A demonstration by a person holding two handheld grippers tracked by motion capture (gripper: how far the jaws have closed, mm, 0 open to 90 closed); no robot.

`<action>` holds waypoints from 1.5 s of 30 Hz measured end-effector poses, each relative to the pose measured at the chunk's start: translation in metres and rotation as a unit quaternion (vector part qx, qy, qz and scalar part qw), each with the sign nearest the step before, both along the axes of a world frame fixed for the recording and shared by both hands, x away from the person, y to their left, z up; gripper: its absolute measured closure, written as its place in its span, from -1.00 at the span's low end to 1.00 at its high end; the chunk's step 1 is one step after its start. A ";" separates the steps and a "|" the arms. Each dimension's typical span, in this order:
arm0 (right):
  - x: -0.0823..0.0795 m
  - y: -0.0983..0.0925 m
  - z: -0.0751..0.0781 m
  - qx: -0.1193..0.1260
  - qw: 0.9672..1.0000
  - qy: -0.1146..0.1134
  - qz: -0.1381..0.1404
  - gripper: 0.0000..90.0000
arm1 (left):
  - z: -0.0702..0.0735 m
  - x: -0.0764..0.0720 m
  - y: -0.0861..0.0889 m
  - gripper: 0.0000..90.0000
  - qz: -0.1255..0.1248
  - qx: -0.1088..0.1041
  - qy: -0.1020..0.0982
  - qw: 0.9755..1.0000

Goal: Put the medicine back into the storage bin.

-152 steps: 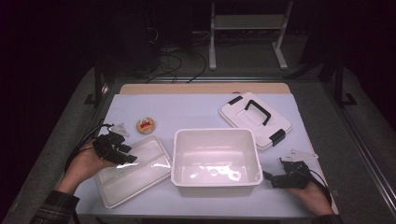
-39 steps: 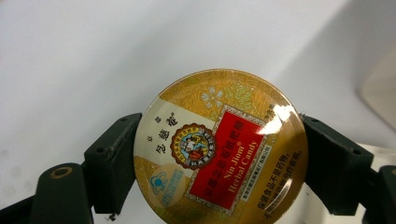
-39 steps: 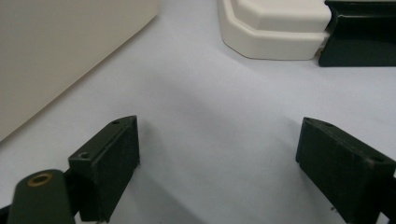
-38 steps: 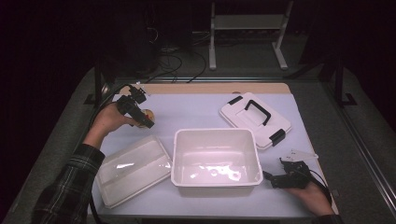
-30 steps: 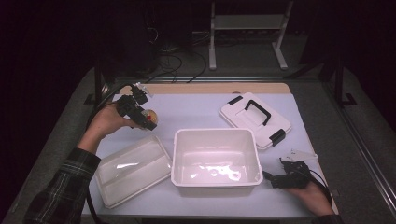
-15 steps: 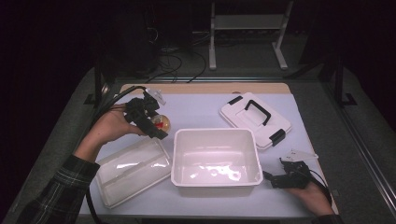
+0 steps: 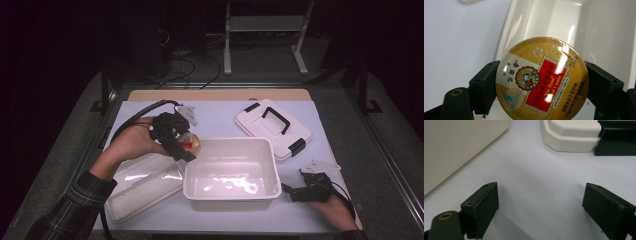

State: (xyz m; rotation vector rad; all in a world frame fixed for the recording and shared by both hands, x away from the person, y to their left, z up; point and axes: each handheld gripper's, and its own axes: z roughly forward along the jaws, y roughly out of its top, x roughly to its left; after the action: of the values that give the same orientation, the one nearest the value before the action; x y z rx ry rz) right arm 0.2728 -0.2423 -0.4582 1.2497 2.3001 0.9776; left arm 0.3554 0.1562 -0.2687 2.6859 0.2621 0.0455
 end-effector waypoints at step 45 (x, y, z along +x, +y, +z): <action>0.000 0.000 0.000 0.001 1.000 0.000 0.000 -0.71 | -0.070 -0.016 -0.046 -0.57 -0.059 0.060 0.016 0.996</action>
State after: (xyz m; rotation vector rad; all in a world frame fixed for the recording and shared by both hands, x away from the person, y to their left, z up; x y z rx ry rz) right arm 0.2729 -0.2424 -0.4583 1.2500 2.2992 0.9794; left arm 0.3396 0.1100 -0.3384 2.8173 0.1129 -0.0190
